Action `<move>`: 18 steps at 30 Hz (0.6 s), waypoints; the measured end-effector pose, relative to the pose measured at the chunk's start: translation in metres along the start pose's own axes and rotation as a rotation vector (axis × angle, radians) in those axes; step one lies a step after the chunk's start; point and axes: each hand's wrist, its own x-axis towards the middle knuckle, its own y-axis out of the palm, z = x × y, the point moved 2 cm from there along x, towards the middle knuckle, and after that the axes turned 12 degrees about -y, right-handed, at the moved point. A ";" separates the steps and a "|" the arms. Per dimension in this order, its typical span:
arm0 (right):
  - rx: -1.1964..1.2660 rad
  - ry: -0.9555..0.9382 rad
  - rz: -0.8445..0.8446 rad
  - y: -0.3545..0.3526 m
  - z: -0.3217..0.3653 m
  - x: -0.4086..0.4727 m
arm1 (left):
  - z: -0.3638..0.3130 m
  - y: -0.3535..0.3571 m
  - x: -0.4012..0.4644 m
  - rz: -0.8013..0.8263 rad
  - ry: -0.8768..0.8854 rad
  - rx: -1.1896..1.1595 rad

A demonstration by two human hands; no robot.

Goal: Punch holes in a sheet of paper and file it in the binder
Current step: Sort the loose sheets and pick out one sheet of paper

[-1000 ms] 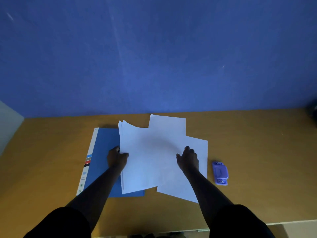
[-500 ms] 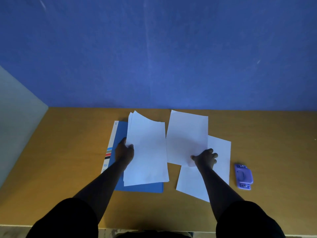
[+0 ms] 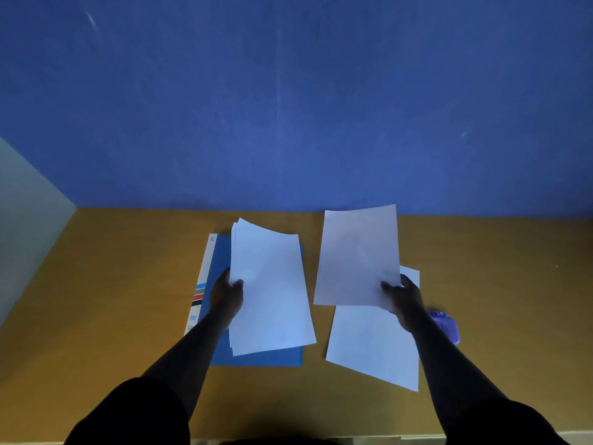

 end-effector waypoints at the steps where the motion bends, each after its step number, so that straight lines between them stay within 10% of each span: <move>1: 0.049 0.005 0.022 -0.002 0.002 -0.002 | 0.000 0.002 -0.001 0.018 -0.012 -0.021; 18: -0.095 -0.001 0.436 0.017 -0.003 -0.041 | -0.020 0.049 -0.039 0.354 -0.174 -0.310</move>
